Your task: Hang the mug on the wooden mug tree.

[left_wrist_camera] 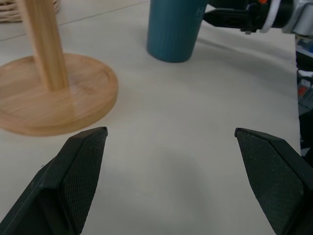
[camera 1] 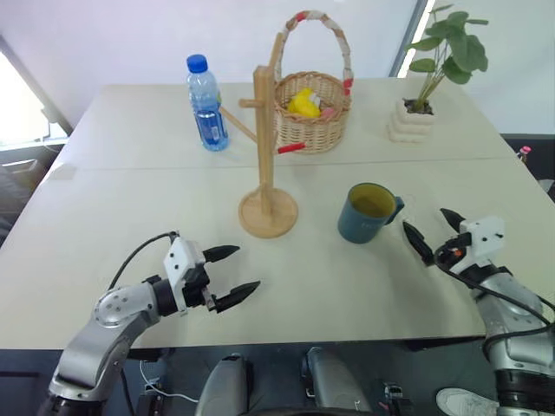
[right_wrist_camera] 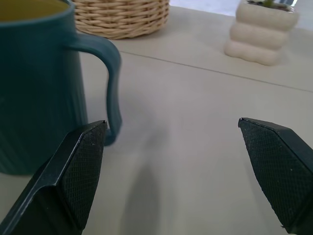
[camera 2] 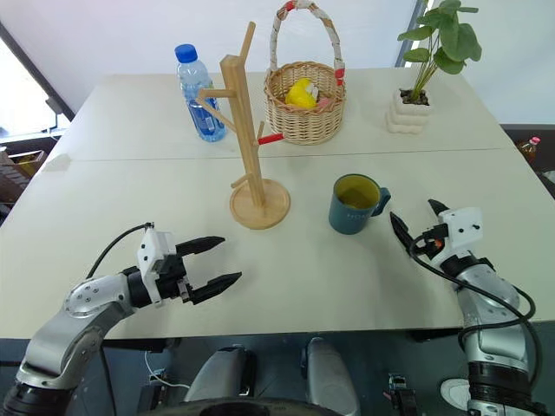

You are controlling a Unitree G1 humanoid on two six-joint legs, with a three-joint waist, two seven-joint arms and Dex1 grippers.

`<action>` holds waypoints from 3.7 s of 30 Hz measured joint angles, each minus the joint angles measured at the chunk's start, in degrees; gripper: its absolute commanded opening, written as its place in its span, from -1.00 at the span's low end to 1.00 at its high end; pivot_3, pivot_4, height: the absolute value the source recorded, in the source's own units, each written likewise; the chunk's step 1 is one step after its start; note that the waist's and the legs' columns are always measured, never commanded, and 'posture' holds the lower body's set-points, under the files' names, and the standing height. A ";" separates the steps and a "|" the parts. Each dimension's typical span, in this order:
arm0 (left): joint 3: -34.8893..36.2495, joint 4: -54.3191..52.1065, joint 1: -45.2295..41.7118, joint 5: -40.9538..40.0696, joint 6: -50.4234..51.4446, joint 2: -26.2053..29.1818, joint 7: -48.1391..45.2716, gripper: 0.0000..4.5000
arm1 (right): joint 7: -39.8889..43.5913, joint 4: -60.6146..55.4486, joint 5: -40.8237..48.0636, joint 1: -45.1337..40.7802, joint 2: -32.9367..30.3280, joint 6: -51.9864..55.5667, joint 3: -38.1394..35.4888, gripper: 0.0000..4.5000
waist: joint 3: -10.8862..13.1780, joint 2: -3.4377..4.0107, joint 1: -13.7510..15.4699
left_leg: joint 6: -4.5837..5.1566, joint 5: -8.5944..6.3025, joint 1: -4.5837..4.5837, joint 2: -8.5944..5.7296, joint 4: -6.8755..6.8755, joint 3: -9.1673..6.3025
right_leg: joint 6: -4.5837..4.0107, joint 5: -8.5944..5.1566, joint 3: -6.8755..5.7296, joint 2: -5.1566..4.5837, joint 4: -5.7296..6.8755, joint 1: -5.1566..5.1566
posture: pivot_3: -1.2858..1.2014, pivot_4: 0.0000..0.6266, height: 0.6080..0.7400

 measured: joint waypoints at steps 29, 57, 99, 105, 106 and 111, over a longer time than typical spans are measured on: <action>-2.17 0.44 0.55 3.13 -2.99 -1.42 -0.73 1.00 | 1.38 14.58 -2.87 -12.59 3.54 -3.89 5.30 0.98 | 0.01 0.01 -0.14 | 0.01 0.00 0.02 0.00 0.00 0.00 | 0.01 0.00 -0.02 0.04 0.02 0.00 | 0.03 -0.52 1.00; 0.29 1.83 -1.24 2.91 -4.03 -0.03 -0.67 1.00 | 10.93 -9.41 -13.56 -15.74 -11.96 -7.23 13.09 -0.97 | 0.09 0.06 -0.17 | 0.00 0.00 0.03 0.03 0.01 -0.04 | 0.01 0.00 -0.05 0.08 0.03 0.00 | 0.03 -0.52 1.00; 6.91 -3.39 -10.54 -8.23 5.01 0.32 4.34 1.00 | 25.74 7.38 -19.55 -51.13 -7.47 -4.17 30.42 -0.97 | 0.14 -0.03 -0.12 | 0.00 0.00 -0.10 -0.01 0.03 -0.04 | 0.01 0.01 -0.05 -0.03 -0.03 -0.11 | 0.03 -0.52 1.00; 6.84 -3.39 -11.10 -8.86 5.03 0.32 4.30 1.00 | 25.93 10.12 -20.88 -51.76 -5.61 -4.28 31.46 -0.97 | 0.14 -0.03 -0.18 | 0.00 0.00 -0.09 -0.01 0.02 -0.04 | 0.00 0.01 -0.05 -0.02 -0.03 -0.12 | 0.03 -0.52 1.00; 6.85 -3.39 -11.10 -8.89 5.03 0.32 4.30 1.00 | 25.93 10.46 -20.97 -52.00 -5.38 -4.31 31.48 -0.97 | 0.14 -0.03 -0.18 | 0.00 0.00 -0.09 -0.01 0.02 -0.04 | 0.00 0.01 -0.06 -0.03 -0.03 -0.12 | 0.03 -0.52 1.00; 6.85 -3.40 -11.12 -9.02 5.03 0.31 4.36 1.00 | 25.80 12.37 -21.88 -52.92 -4.24 -4.80 31.59 -0.97 | 0.14 -0.03 -0.17 | 0.00 0.00 -0.10 -0.01 0.02 -0.04 | 0.00 0.02 -0.05 -0.03 -0.03 -0.12 | 0.03 -0.52 1.00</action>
